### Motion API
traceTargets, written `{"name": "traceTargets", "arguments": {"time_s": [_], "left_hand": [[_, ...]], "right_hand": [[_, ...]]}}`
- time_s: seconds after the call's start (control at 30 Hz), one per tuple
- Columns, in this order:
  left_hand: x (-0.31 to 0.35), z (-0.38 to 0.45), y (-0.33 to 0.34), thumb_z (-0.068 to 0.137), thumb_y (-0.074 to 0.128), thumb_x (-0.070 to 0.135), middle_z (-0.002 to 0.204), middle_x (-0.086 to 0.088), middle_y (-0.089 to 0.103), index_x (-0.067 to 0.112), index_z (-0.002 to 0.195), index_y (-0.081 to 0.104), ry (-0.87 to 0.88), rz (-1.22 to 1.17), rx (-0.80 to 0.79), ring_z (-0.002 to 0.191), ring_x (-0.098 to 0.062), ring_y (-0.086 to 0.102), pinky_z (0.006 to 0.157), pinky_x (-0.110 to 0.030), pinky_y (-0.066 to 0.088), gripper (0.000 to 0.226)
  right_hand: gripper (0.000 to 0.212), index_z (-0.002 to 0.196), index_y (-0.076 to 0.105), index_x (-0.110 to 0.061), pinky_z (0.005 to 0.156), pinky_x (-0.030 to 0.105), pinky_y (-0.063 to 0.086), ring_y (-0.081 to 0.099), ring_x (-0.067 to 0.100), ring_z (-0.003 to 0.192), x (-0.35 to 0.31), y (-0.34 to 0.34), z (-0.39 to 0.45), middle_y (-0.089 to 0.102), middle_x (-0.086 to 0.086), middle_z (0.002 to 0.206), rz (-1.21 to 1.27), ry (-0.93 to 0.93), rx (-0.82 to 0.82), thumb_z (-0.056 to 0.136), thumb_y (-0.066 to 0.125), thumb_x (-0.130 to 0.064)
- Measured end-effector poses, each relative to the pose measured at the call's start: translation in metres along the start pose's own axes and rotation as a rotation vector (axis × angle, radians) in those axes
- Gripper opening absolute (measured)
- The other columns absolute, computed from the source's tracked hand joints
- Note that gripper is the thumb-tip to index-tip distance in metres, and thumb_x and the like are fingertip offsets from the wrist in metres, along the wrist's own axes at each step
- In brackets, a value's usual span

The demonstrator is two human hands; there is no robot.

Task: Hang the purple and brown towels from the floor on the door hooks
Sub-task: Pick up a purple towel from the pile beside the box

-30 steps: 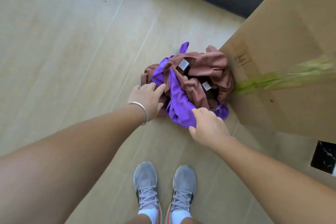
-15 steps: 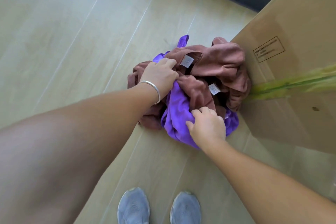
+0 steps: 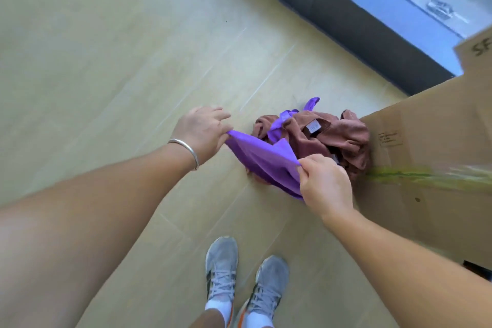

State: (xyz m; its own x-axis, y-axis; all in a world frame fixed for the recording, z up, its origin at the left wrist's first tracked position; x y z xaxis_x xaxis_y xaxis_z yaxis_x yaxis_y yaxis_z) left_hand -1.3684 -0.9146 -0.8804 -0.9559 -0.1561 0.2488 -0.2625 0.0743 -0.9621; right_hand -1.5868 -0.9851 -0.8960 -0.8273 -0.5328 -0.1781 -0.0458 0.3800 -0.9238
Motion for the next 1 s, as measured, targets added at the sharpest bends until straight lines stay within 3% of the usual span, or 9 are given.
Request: {"name": "traceTargets", "arguments": {"time_s": [0.13, 0.27, 0.4, 0.53, 0.63, 0.8, 0.9, 1.0], "left_hand": [[-0.055, -0.06, -0.098, 0.083, 0.074, 0.014, 0.111, -0.009, 0.071, 0.011, 0.093, 0.078, -0.144, 0.028, 0.13, 0.113, -0.029, 0.063, 0.087, -0.041, 0.049, 0.011], [-0.1, -0.114, -0.178, 0.076, 0.08, 0.009, 0.103, -0.009, 0.073, 0.011, 0.087, 0.078, -0.227, 0.085, 0.229, 0.103, -0.029, 0.068, 0.077, -0.04, 0.053, 0.011], [-0.155, -0.189, -0.261, 0.086, 0.071, 0.012, 0.115, -0.009, 0.07, 0.012, 0.098, 0.077, -0.437, 0.103, 0.318, 0.114, -0.03, 0.062, 0.082, -0.044, 0.049, 0.014], [-0.171, -0.259, -0.333, 0.082, 0.074, 0.008, 0.108, -0.01, 0.071, 0.012, 0.095, 0.077, -0.515, 0.22, 0.433, 0.107, -0.032, 0.066, 0.077, -0.045, 0.053, 0.014], [-0.161, -0.305, -0.366, 0.083, 0.068, 0.014, 0.107, -0.009, 0.072, 0.013, 0.094, 0.077, -0.539, 0.301, 0.507, 0.104, -0.031, 0.067, 0.081, -0.043, 0.052, 0.014], [-0.108, -0.37, -0.343, 0.088, 0.054, 0.029, 0.105, -0.005, 0.073, 0.016, 0.088, 0.078, -0.536, 0.326, 0.534, 0.101, -0.027, 0.069, 0.09, -0.045, 0.051, 0.027], [-0.067, -0.393, -0.289, 0.077, 0.073, 0.023, 0.102, -0.003, 0.073, 0.019, 0.083, 0.077, -0.517, 0.287, 0.451, 0.099, -0.025, 0.07, 0.089, -0.047, 0.053, 0.008], [-0.039, -0.41, -0.192, 0.051, 0.093, 0.022, 0.097, 0.001, 0.073, 0.025, 0.079, 0.077, -0.605, 0.18, 0.141, 0.1, -0.02, 0.069, 0.087, -0.047, 0.054, 0.032]], "right_hand": [[0.025, 0.081, 0.068, -0.012, 0.068, 0.039, 0.04, 0.055, 0.028, 0.086, -0.094, -0.07, 0.008, 0.063, 0.002, 0.085, 0.012, -0.17, 0.056, 0.095, 0.05, -0.021], [0.023, 0.085, 0.071, -0.014, 0.071, 0.036, 0.039, 0.055, 0.029, 0.088, -0.185, -0.117, 0.012, 0.066, -0.001, 0.097, 0.057, -0.318, 0.093, 0.095, 0.052, -0.022], [0.026, 0.093, 0.073, -0.02, 0.075, 0.034, 0.04, 0.055, 0.025, 0.095, -0.291, -0.165, 0.001, 0.066, -0.004, 0.105, 0.098, -0.526, 0.126, 0.096, 0.048, -0.026], [0.027, 0.093, 0.073, -0.022, 0.081, 0.032, 0.039, 0.053, 0.021, 0.101, -0.372, -0.2, -0.02, 0.065, -0.006, 0.109, 0.11, -0.689, 0.131, 0.097, 0.047, -0.025], [0.026, 0.091, 0.073, -0.02, 0.081, 0.032, 0.038, 0.053, 0.021, 0.103, -0.408, -0.213, -0.044, 0.065, -0.005, 0.11, 0.099, -0.802, 0.132, 0.097, 0.048, -0.024], [0.024, 0.094, 0.074, -0.023, 0.083, 0.03, 0.034, 0.052, 0.02, 0.111, -0.41, -0.182, -0.093, 0.065, -0.007, 0.111, 0.0, -0.964, 0.076, 0.097, 0.05, -0.03], [0.024, 0.101, 0.072, -0.028, 0.09, 0.031, 0.034, 0.048, 0.019, 0.119, -0.381, -0.126, -0.121, 0.062, -0.007, 0.116, -0.121, -0.999, -0.045, 0.096, 0.049, -0.034], [0.03, 0.121, 0.061, -0.032, 0.099, 0.032, 0.032, 0.039, 0.019, 0.128, -0.335, -0.042, -0.153, 0.053, -0.006, 0.128, -0.321, -0.968, -0.295, 0.095, 0.046, -0.036]]}}
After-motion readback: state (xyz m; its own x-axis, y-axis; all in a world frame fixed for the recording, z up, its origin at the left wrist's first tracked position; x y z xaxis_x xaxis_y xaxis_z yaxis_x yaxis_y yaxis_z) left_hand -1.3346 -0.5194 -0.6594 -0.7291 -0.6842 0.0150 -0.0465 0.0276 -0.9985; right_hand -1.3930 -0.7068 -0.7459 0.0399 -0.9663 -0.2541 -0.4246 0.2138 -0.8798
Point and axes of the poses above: each hand's wrist, its own z-axis towards the middle knuckle, its own y-axis out of the palm, x = y × z, the point moved 10 cm from there along z, towards the middle knuckle
